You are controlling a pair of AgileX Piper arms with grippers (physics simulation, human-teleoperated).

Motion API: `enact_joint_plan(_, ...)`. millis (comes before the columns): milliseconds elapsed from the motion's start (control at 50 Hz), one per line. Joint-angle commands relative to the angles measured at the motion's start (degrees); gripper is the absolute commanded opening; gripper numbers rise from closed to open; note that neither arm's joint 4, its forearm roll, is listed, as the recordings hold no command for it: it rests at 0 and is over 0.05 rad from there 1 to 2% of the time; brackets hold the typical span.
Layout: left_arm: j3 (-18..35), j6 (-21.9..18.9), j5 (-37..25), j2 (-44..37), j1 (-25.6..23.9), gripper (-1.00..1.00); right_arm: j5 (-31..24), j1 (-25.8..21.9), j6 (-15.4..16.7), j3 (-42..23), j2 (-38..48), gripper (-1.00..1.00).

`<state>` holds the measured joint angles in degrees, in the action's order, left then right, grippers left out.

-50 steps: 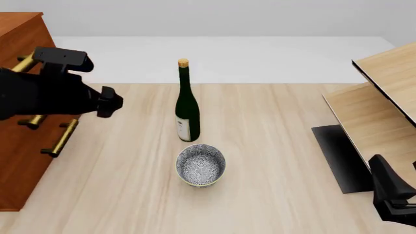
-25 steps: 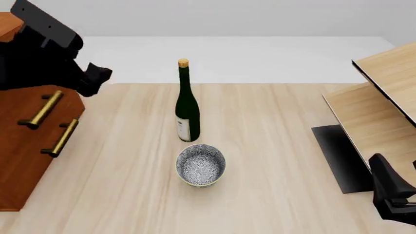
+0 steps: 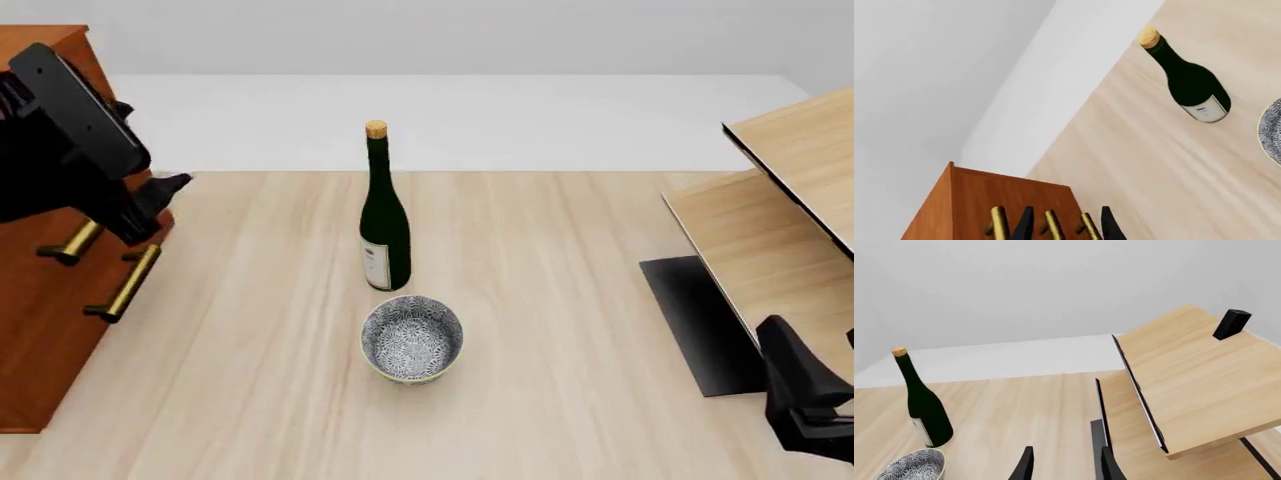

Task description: Close the bottom drawer of the cabinet and open the top drawer.

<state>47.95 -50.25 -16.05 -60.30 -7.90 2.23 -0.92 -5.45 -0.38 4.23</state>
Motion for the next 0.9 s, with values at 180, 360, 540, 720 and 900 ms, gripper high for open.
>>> enact_joint_plan(180, -4.30, -10.28, 1.44, 4.61, 4.73, 1.00, 0.17, -0.11, -0.19, -0.02, 0.20, 1.00)
enact_joint_plan(360, -4.74, -14.57, 2.26, 6.88, 7.55, 1.00, -0.02, -0.11, -0.31, -0.02, 0.02, 1.00)
enact_joint_plan(540, -5.59, -16.86, 2.99, 8.06, 9.85, 1.00, -0.16, -0.15, -0.34, -0.04, -0.12, 1.00)
enact_joint_plan(720, -8.70, -20.59, 6.09, 9.28, 13.37, 1.00, -0.14, -0.25, -0.36, -0.05, -0.03, 1.00)
enact_joint_plan(900, -9.32, -21.66, 8.02, 8.06, 14.89, 1.00, -0.10, -0.28, -0.47, -0.05, 0.01, 1.00)
